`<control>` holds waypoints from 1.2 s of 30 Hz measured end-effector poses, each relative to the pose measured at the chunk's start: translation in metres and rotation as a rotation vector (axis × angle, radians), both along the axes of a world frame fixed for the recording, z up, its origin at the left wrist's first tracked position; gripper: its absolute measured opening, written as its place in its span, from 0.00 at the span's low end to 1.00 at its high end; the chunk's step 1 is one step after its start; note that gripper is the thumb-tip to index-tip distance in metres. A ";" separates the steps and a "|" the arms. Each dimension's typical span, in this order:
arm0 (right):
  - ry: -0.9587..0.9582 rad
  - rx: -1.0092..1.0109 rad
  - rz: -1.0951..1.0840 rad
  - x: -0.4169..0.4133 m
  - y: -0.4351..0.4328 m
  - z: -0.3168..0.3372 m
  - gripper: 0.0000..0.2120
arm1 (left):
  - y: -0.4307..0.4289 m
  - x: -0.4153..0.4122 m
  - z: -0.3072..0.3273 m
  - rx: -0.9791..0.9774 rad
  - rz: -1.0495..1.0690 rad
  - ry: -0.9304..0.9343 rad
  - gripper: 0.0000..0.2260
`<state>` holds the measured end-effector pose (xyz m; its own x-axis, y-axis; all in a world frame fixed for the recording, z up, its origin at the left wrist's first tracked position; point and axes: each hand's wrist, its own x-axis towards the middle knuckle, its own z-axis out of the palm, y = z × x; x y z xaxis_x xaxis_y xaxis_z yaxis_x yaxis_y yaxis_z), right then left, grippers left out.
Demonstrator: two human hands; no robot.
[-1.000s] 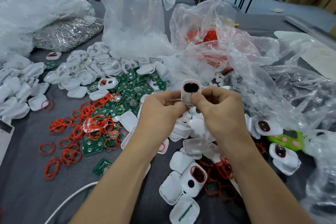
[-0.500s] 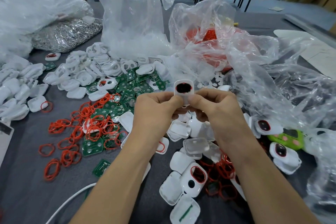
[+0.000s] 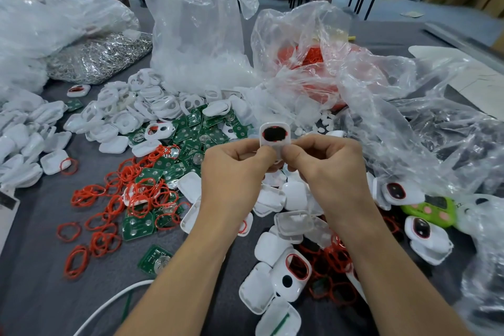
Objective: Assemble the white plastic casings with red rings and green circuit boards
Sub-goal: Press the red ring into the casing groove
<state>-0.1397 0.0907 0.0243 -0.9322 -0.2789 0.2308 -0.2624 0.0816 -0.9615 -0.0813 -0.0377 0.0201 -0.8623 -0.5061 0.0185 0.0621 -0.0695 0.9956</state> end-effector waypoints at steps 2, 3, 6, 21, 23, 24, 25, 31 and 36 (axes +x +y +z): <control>0.003 0.007 0.000 0.000 0.001 0.000 0.04 | 0.000 0.000 0.000 -0.006 0.000 0.003 0.04; 0.002 0.006 0.005 0.000 0.001 0.000 0.04 | -0.001 0.000 0.000 -0.008 0.002 0.005 0.04; -0.004 -0.005 0.031 0.001 0.001 0.001 0.06 | -0.001 -0.001 -0.001 -0.010 0.016 0.005 0.07; -0.197 0.147 -0.048 -0.005 -0.001 -0.009 0.09 | -0.003 -0.005 -0.008 0.018 -0.063 -0.170 0.04; -0.250 0.170 -0.054 -0.006 -0.002 -0.009 0.10 | -0.004 -0.005 -0.007 0.057 -0.056 -0.165 0.05; -0.277 0.172 -0.038 -0.006 -0.002 -0.008 0.10 | -0.004 -0.005 -0.007 0.069 -0.044 -0.164 0.05; -0.305 0.160 -0.013 -0.006 -0.001 -0.007 0.09 | -0.005 -0.005 -0.007 0.067 -0.032 -0.163 0.05; -0.408 0.103 0.066 -0.006 0.001 -0.003 0.09 | -0.009 -0.005 -0.002 0.102 -0.016 -0.140 0.08; -0.444 0.072 0.103 -0.003 0.000 0.002 0.12 | -0.012 -0.009 -0.004 0.386 -0.133 -0.196 0.18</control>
<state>-0.1424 0.0911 0.0265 -0.9028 -0.3762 -0.2086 0.1637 0.1478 -0.9754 -0.0899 -0.0499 0.0165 -0.8888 -0.3282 -0.3198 -0.1596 -0.4325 0.8874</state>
